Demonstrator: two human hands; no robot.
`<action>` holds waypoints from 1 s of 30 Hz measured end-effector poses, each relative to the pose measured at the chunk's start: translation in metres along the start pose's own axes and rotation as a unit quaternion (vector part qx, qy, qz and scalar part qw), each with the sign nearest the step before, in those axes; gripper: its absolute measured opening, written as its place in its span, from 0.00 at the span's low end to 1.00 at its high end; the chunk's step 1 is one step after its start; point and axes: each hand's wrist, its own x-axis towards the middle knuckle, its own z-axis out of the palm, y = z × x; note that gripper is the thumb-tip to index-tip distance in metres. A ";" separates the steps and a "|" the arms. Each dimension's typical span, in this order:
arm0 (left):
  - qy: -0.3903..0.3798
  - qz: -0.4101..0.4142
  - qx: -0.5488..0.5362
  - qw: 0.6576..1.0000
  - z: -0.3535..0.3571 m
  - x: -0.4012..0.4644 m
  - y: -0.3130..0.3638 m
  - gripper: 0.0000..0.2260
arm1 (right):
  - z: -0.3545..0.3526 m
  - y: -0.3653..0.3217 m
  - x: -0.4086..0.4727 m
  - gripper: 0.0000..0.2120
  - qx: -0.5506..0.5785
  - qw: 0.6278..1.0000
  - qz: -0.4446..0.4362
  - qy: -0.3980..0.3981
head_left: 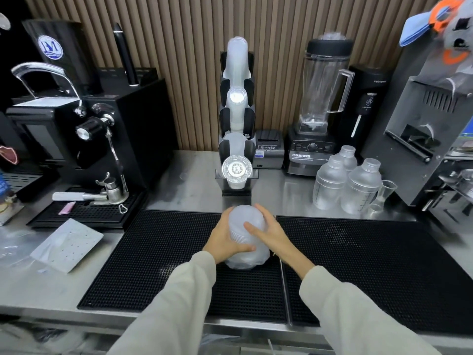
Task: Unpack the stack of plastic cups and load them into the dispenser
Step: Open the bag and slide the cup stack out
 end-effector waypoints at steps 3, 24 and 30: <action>-0.049 -0.021 0.000 0.999 0.001 -0.002 -0.011 0.51 | 0.002 0.010 -0.002 0.54 -0.060 0.998 -0.012 -0.007; -0.119 -0.119 0.317 0.933 -0.007 -0.009 -0.012 0.55 | -0.015 0.013 -0.001 0.59 -0.088 0.994 0.035 -0.056; -0.072 -0.072 0.158 0.982 -0.029 -0.003 0.021 0.66 | -0.031 -0.030 -0.001 0.66 -0.257 0.964 -0.042 -0.059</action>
